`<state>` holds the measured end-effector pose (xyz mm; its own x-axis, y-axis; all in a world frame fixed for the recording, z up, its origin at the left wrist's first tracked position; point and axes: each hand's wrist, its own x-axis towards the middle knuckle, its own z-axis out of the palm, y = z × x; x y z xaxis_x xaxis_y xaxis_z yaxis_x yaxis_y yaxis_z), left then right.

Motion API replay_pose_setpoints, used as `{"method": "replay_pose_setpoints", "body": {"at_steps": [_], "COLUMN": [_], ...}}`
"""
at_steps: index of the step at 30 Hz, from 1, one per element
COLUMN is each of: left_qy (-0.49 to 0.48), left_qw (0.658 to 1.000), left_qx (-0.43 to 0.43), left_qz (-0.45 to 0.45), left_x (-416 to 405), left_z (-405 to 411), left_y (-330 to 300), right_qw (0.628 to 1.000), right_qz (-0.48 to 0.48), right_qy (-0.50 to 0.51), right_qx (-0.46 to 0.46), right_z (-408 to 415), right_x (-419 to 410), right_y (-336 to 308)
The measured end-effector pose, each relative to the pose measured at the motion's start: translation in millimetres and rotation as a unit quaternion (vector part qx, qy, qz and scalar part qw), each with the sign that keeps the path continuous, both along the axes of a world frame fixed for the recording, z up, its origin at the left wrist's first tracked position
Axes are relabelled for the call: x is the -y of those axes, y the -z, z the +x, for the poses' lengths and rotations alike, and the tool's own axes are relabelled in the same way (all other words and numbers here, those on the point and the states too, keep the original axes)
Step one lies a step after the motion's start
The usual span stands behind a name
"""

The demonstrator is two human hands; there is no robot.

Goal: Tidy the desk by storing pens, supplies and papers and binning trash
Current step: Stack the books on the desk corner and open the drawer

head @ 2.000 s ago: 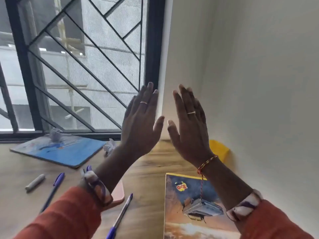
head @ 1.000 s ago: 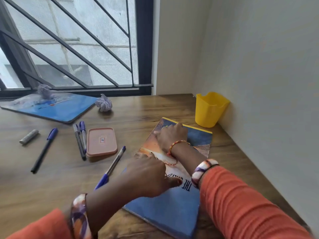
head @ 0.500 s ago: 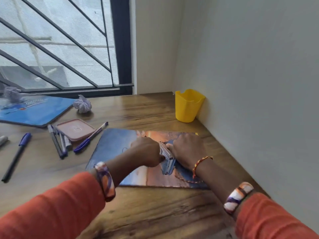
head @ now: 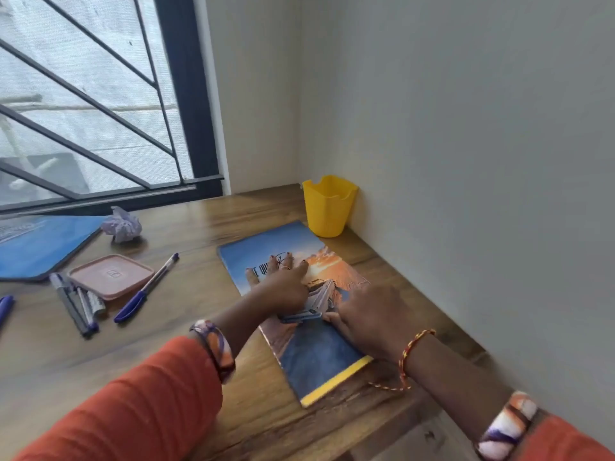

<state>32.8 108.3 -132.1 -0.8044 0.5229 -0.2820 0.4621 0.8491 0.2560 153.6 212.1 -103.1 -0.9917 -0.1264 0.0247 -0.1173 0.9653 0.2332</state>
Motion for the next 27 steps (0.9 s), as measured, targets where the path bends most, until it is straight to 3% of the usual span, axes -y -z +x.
{"method": "replay_pose_setpoints", "body": {"at_steps": [6,10,16,20,27], "left_qy": [0.029,0.036,0.036,0.042,0.033], "left_qw": [0.997,0.993,0.985,0.989,0.989], "left_qx": [-0.041,-0.096,-0.149,-0.138,-0.134], "left_qz": [0.052,0.061,0.084,0.043,0.050], "left_x": [9,14,30,38,47], "left_z": [-17,-10,-8,-15,-11], "left_y": [11,18,24,23,25], "right_qw": [0.989,0.962,0.968,0.969,0.969], "right_qz": [-0.123,-0.247,-0.236,-0.231,-0.232], "right_qy": [0.011,0.044,0.079,0.077,0.081], "right_qx": [-0.084,-0.106,-0.041,-0.034,-0.023], "right_z": [-30,-56,-67,-73,-67], "right_x": [4,9,23,33,42], "right_y": [13,42,59,56,55]}}
